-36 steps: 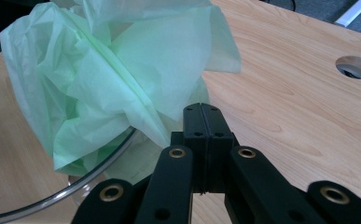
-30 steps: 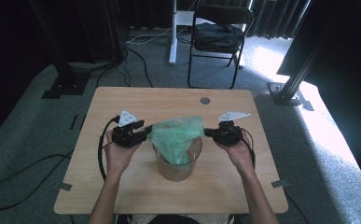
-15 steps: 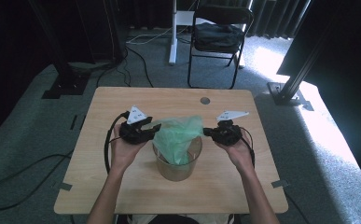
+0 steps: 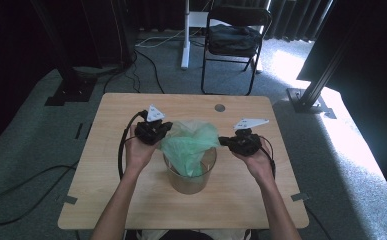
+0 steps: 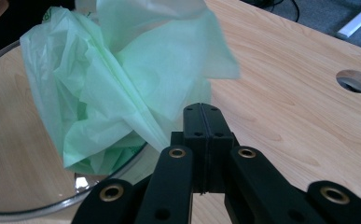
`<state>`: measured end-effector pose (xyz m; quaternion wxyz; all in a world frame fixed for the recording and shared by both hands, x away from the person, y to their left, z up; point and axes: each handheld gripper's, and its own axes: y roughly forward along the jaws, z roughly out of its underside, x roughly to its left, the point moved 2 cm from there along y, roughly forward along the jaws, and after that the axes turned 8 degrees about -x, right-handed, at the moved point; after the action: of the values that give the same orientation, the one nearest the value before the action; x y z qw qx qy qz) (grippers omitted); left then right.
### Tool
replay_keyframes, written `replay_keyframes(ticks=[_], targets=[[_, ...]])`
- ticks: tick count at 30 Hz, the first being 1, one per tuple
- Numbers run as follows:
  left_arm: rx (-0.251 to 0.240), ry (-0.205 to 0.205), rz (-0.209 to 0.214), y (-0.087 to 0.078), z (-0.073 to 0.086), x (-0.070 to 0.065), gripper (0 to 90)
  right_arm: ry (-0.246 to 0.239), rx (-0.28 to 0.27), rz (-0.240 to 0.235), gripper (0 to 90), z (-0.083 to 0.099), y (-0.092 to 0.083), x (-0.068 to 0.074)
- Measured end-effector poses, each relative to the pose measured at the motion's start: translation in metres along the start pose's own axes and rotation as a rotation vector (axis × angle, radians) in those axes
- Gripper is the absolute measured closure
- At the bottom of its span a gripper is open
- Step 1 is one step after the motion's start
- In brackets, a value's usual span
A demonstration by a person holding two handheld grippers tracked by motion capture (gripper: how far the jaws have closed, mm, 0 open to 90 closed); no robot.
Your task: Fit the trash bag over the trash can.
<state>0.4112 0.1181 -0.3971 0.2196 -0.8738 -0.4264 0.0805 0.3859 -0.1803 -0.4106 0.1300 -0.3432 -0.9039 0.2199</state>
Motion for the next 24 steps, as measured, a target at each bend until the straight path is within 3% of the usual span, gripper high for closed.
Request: replay_keyframes(ticks=[9, 14, 24], targets=[[0.018, -0.141, -0.064, -0.002, 0.008, 0.036, 90.0, 0.017, -0.009, 0.021, 90.0, 0.004, -0.012, -0.008], [0.043, -0.189, -0.091, 0.0, 0.02, 0.053, 90.0, 0.028, -0.008, 0.038, 90.0, 0.009, -0.016, -0.013], [0.107, -0.283, -0.102, -0.003, 0.051, 0.069, 90.0, 0.04, 0.023, 0.044, 90.0, 0.023, -0.026, -0.018]])
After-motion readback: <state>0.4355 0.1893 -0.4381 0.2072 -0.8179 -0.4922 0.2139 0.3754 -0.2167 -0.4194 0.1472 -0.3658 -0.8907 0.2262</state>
